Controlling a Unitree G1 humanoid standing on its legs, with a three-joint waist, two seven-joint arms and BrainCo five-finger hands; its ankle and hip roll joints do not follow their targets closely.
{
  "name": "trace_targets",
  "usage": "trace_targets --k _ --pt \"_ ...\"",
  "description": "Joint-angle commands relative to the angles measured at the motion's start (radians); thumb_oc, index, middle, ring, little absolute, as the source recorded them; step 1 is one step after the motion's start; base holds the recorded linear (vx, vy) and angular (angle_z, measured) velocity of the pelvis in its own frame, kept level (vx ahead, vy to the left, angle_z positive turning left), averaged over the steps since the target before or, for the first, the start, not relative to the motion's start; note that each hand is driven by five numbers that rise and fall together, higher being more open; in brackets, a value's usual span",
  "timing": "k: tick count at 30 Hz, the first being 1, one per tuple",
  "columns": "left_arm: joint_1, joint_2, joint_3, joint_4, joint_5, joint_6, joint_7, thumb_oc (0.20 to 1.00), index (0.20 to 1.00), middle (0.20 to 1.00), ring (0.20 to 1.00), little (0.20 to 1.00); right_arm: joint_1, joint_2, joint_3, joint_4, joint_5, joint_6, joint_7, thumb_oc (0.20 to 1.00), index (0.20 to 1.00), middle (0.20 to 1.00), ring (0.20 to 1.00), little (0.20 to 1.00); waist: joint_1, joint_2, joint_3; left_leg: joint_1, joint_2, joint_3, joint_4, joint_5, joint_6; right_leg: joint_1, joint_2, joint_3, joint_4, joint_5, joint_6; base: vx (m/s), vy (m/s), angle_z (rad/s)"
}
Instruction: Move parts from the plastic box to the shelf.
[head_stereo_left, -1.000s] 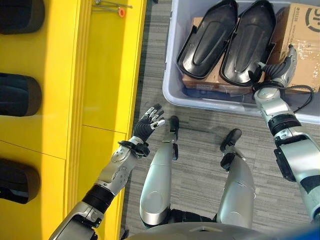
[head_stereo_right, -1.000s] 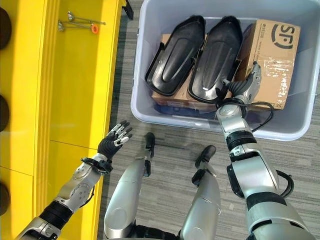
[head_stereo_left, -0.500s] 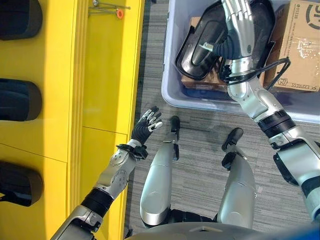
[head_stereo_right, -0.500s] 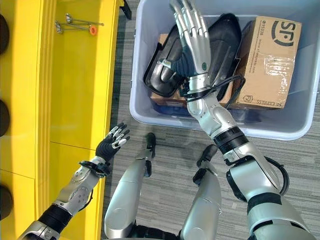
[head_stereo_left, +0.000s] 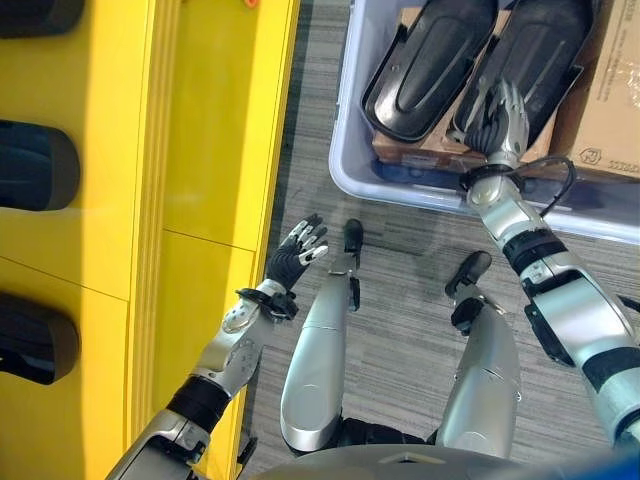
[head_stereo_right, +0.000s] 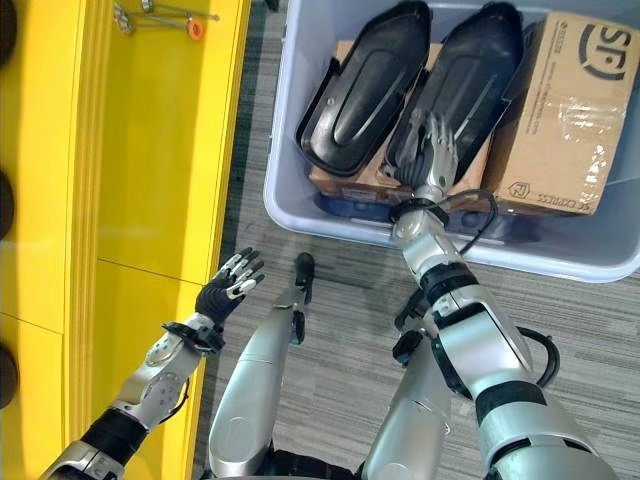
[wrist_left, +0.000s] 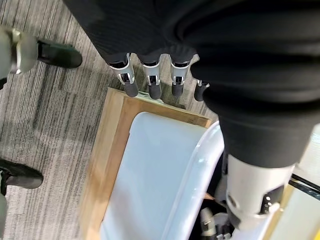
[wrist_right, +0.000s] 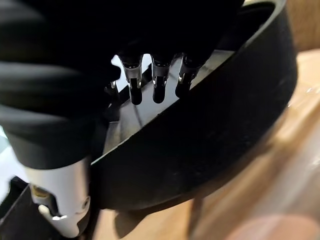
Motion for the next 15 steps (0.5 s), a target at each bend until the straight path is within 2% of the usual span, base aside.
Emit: trace_targets --k 1,2,4,7,10,12,15 --pt "0.027 -0.002 -0.035 -0.084 0.052 -0.002 0.022 1.000 1.000 1.000 1.000 1.000 0.012 -0.033 0.036 0.013 0.072 0.044 0.107 1.000 1.000 1.000 1.000 1.000 0.034 0.061 -0.030 -0.023 -0.023 0.015 0.054 -0.068 0.029 0.017 0.006 0.002 0.068 -0.047 0.068 0.03 -0.021 0.09" --pt "0.024 -0.002 -0.031 -0.088 0.049 0.008 0.022 1.000 1.000 1.000 1.000 1.000 0.005 -0.030 0.057 0.029 0.024 0.091 0.217 1.000 1.000 1.000 1.000 1.000 0.038 0.060 -0.030 -0.038 -0.026 0.010 0.065 -0.070 0.030 0.005 0.005 0.003 0.080 -0.050 0.064 0.03 -0.024 0.07" --pt "0.025 -0.004 -0.027 -0.091 0.050 0.016 0.025 1.000 1.000 1.000 1.000 1.000 0.010 -0.030 0.096 0.033 0.009 0.101 0.251 1.000 1.000 1.000 1.000 1.000 0.040 0.059 -0.030 -0.049 -0.025 0.008 0.075 -0.071 0.031 -0.005 0.004 0.004 0.090 -0.051 0.063 0.05 -0.039 -0.01" --pt "0.029 0.012 -0.017 -0.114 0.048 0.040 0.022 1.000 1.000 1.000 1.000 1.000 -0.008 -0.036 0.151 0.032 0.006 0.070 0.323 1.000 1.000 1.000 1.000 1.000 0.049 0.056 -0.030 -0.059 -0.024 0.002 0.089 -0.072 0.034 -0.010 0.002 0.000 0.104 -0.055 0.060 0.03 -0.028 -0.01" --pt "0.049 0.039 -0.003 -0.159 0.044 0.076 0.008 1.000 1.000 1.000 1.000 1.000 -0.044 -0.029 0.178 -0.010 -0.045 -0.010 0.396 1.000 1.000 1.000 1.000 1.000 0.065 0.057 -0.030 -0.057 -0.027 -0.005 0.100 -0.072 0.036 -0.003 -0.004 -0.008 0.121 -0.059 0.058 0.05 -0.039 -0.01" --pt "0.063 0.045 0.001 -0.175 0.045 0.086 0.007 1.000 1.000 1.000 1.000 1.000 -0.043 -0.028 0.190 -0.065 -0.073 -0.010 0.337 1.000 1.000 1.000 1.000 1.000 0.066 0.057 -0.030 -0.051 -0.028 -0.007 0.102 -0.072 0.038 0.002 -0.003 -0.006 0.126 -0.060 0.057 0.03 -0.001 0.03" --pt "0.078 0.043 0.000 -0.184 0.050 0.088 0.000 1.000 1.000 1.000 1.000 1.000 -0.039 -0.026 0.179 -0.112 -0.137 -0.024 0.163 1.000 1.000 1.000 1.000 1.000 0.064 0.058 -0.030 -0.042 -0.026 -0.006 0.101 -0.072 0.039 0.009 -0.001 0.000 0.127 -0.061 0.056 0.01 0.011 0.03"
